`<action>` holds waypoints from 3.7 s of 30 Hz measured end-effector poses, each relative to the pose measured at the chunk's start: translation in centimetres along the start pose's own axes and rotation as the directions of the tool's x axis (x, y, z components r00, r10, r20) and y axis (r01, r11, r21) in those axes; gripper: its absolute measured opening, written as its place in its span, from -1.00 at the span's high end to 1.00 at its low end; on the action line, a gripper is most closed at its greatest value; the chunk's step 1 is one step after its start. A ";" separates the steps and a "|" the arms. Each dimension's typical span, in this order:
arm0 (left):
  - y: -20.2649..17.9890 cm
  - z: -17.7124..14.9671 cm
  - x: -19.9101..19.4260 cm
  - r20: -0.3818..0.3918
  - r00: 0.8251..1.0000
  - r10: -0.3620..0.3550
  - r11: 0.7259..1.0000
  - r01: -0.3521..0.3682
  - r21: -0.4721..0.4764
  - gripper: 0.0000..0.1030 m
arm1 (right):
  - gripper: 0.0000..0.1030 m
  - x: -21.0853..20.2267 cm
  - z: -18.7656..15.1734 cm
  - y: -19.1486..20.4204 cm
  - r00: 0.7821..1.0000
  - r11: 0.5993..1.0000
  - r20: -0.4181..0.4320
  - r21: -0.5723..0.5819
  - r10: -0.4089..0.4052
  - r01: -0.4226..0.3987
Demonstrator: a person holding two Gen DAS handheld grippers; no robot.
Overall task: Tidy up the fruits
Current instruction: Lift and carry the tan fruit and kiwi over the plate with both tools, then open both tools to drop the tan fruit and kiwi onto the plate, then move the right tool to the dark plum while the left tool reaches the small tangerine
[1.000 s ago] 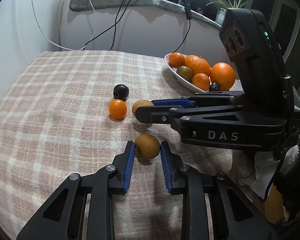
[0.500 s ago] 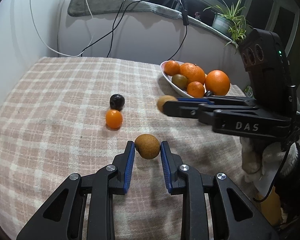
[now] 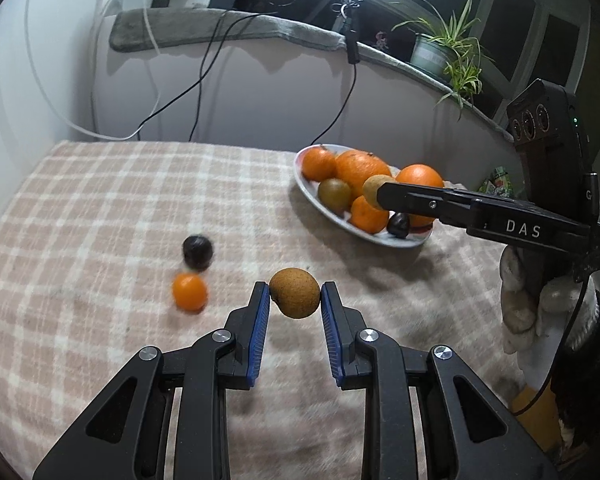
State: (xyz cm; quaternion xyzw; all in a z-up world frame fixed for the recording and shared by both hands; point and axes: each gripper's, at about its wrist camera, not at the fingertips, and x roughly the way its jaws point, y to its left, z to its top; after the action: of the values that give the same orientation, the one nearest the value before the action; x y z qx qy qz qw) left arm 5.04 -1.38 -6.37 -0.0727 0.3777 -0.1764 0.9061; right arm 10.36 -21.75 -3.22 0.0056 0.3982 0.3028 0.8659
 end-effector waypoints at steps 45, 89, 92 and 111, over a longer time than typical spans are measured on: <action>-4.1 6.8 8.3 -0.030 0.998 -0.053 0.995 0.055 0.083 0.52 | 0.45 0.1 4.5 -10.6 0.986 0.982 0.030 0.098 -0.162 0.159; -5.0 6.7 5.3 0.025 0.999 -0.027 0.995 0.024 0.098 -0.30 | -0.66 -2.6 4.6 -8.6 0.975 0.976 0.089 0.098 -0.202 0.193; -5.1 6.6 4.8 0.032 0.999 -0.025 0.995 0.021 0.101 -0.30 | -0.66 -3.1 4.5 -7.9 0.975 0.978 0.097 0.091 -0.198 0.190; -4.9 5.7 0.6 0.088 0.996 0.002 0.995 -0.011 0.100 -0.30 | -0.66 -5.0 3.8 -3.5 0.979 0.988 0.135 0.040 -0.150 0.146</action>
State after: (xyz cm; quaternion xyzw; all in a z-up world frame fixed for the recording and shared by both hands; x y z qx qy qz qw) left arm 8.18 -6.15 -1.52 -0.0333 0.3284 -0.1888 0.9249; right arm 12.34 -26.33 1.91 0.0096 0.3412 0.2305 0.9112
